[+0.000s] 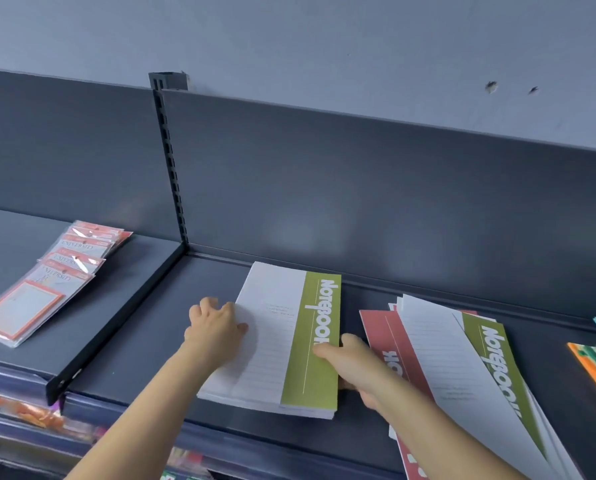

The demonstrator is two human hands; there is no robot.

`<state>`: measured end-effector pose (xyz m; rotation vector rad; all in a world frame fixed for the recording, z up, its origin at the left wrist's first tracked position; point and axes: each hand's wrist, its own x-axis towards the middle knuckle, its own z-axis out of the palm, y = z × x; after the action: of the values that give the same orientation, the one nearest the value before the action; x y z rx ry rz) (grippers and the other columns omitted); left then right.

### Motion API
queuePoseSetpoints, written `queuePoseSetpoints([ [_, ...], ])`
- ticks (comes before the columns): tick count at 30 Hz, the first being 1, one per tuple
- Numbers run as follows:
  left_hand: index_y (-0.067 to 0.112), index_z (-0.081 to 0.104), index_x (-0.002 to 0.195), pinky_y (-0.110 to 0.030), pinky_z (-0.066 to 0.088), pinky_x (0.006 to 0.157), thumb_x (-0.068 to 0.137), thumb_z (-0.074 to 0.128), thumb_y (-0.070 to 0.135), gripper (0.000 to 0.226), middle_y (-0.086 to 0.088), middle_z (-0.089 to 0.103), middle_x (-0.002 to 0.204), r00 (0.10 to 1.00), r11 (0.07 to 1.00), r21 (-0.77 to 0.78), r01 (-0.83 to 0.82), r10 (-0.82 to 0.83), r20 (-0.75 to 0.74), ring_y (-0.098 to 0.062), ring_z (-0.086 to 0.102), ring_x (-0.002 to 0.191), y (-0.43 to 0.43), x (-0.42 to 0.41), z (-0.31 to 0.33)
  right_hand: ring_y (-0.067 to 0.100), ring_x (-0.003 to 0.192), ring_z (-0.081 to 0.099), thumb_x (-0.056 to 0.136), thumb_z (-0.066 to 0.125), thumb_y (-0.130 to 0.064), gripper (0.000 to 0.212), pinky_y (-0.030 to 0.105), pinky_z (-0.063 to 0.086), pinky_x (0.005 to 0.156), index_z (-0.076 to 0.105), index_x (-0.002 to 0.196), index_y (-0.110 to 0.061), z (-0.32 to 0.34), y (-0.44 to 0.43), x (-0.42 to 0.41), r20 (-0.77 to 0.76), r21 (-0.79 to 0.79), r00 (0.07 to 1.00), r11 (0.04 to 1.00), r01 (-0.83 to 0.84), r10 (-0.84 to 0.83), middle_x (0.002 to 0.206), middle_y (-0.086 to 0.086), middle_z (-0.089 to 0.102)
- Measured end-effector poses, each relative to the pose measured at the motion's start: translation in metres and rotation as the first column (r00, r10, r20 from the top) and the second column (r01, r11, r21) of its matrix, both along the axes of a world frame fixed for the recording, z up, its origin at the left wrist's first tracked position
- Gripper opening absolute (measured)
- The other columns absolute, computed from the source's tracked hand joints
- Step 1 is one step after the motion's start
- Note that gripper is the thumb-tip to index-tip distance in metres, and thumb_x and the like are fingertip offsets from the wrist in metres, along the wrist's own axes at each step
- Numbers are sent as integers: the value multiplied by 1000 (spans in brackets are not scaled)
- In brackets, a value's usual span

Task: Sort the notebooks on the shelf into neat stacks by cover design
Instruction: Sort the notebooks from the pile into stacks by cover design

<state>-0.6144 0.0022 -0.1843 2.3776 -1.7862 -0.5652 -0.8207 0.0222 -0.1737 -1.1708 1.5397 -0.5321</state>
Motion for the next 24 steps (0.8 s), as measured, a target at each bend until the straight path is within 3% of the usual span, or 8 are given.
queuePoseSetpoints([
  [2, 25, 30, 146, -35, 37, 95, 100, 40, 29, 47, -4, 26, 147, 995, 995, -73, 71, -66, 72, -28, 26, 131, 2, -2, -1, 17, 95, 67, 86, 57, -17, 5, 35, 57, 85, 60, 89, -18, 3, 2, -3, -1, 22, 998, 998, -57, 57, 98, 0, 70],
  [5, 31, 37, 144, -29, 39, 84, 98, 42, 15, 50, 6, 38, 142, 957, 948, -207, 241, -198, 211, -22, 39, 123, 9, -9, -1, 17, 96, 68, 83, 60, -22, 25, 34, 56, 87, 60, 105, -12, 15, 7, -14, -27, 72, 985, 983, -167, 170, 109, 2, 68],
  [8, 30, 51, 136, -29, 45, 91, 97, 49, 22, 40, 10, 53, 134, 952, 892, -334, 304, -301, 63, -15, 52, 118, 18, -31, 10, 20, 105, 64, 86, 59, -27, 56, 32, 53, 91, 42, 136, -11, 28, 7, -45, -154, 2, 974, 986, -168, 166, 128, 8, 57],
  [10, 28, 55, 132, -27, 46, 93, 97, 52, 26, 36, 10, 57, 129, 923, 856, -406, 321, -379, -68, -12, 56, 114, 27, -57, 20, 16, 109, 60, 89, 57, -32, 56, 34, 50, 96, 40, 140, -18, 35, 9, -77, -210, -127, 977, 990, -68, 41, 133, -1, 53],
  [14, 30, 53, 135, -23, 42, 97, 96, 51, 32, 38, 10, 56, 133, 823, 775, -397, 492, -563, -80, -11, 52, 119, 41, -117, 20, 19, 117, 52, 88, 60, -30, 52, 29, 43, 89, 45, 136, -18, 23, 23, -145, -463, -279, 861, 957, 84, -211, 135, 0, 51],
  [19, 29, 46, 140, -25, 37, 104, 95, 53, 31, 45, 11, 44, 145, 736, 696, -295, 654, -676, 36, -14, 42, 126, 40, -161, 3, 24, 123, 40, 69, 72, -55, 75, 36, 45, 93, 43, 129, -22, -6, 54, -181, -709, -190, 681, 979, 66, -184, 132, 2, 45],
  [21, 30, 45, 140, -29, 37, 105, 95, 52, 32, 45, 12, 40, 147, 727, 689, -260, 676, -682, 82, -16, 40, 128, 38, -171, -1, 24, 122, 40, 64, 76, -57, 83, 35, 44, 93, 42, 131, -20, -8, 60, -183, -712, -169, 678, 982, 89, -184, 130, 3, 45],
  [24, 31, 45, 140, -32, 37, 105, 94, 54, 27, 47, 12, 42, 146, 697, 654, -257, 712, -703, 140, -17, 40, 129, 35, -185, 2, 18, 103, 55, 53, 83, -55, 75, 33, 52, 82, 54, 111, -17, -3, 59, -188, -640, -143, 748, 983, 112, -178, 113, 0, 55],
])
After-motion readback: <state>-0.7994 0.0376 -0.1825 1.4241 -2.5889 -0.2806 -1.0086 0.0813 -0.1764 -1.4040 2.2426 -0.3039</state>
